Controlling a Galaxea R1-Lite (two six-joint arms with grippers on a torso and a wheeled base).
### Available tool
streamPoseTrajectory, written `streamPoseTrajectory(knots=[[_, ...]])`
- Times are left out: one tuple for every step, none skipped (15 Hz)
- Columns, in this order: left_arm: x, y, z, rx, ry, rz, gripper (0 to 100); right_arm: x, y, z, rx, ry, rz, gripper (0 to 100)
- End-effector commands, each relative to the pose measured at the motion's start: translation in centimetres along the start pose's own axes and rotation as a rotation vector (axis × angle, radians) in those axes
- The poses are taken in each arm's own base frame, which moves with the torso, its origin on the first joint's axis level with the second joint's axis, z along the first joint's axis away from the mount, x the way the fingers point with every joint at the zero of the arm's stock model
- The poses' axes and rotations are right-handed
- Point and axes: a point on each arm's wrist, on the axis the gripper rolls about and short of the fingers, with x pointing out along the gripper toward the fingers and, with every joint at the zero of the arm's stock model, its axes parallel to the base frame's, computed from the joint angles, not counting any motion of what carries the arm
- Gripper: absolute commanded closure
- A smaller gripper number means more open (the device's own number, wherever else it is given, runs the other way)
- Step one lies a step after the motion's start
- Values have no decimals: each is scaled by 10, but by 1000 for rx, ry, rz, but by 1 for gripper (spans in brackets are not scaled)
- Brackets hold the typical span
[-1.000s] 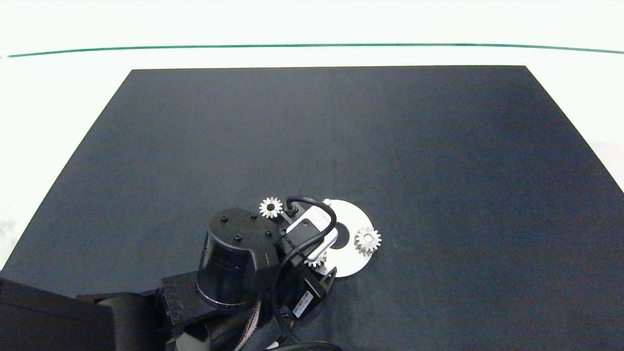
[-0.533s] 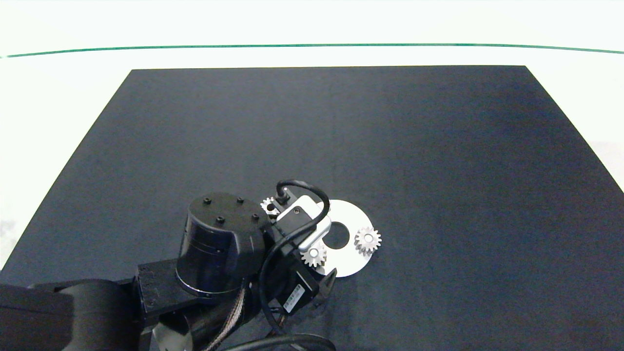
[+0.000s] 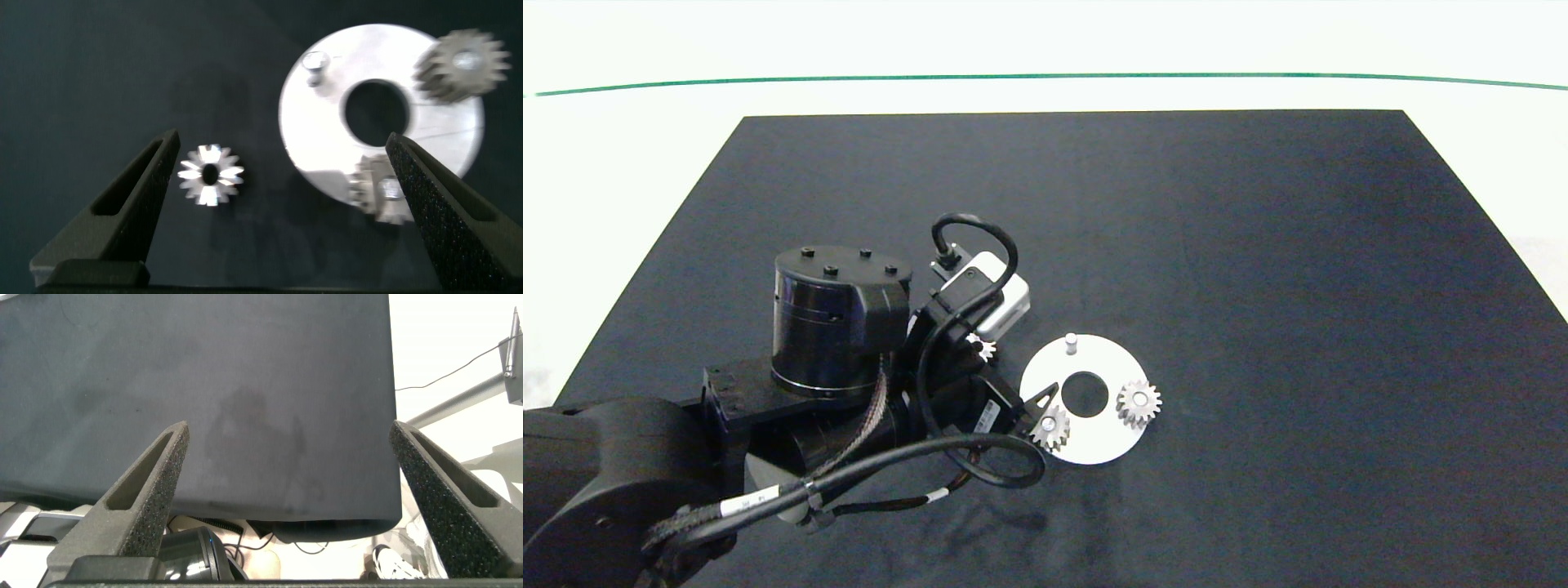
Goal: Install three planetary gears onto the carrier pins
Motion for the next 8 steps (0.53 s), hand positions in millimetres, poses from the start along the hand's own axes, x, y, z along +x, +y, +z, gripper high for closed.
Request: streamPoseTrajectory(knots=[[8,16,-6,-3,18,32,0,0,0,0,-4,6,-1,0],[13,20,-7,-3,23,36,0,0,0,0,-4,6,-1,0],[15,23,-8,-4,22,32,0,0,0,0,-4,6,0,0],[17,24,-10,-1,31,35,0,0,0,0,-4,6,0,0],[19,25,-12,-1,36,34,0,0,0,0,-4,6,-1,0],[19,25,-13,-1,37,30,0,0,0,0,-4,6,-1,0],[21,24,-14,-1,41,22,0,0,0,0,-4,6,0,0],[23,24,-16,0,48,19,0,0,0,0,-4,6,-1,0]])
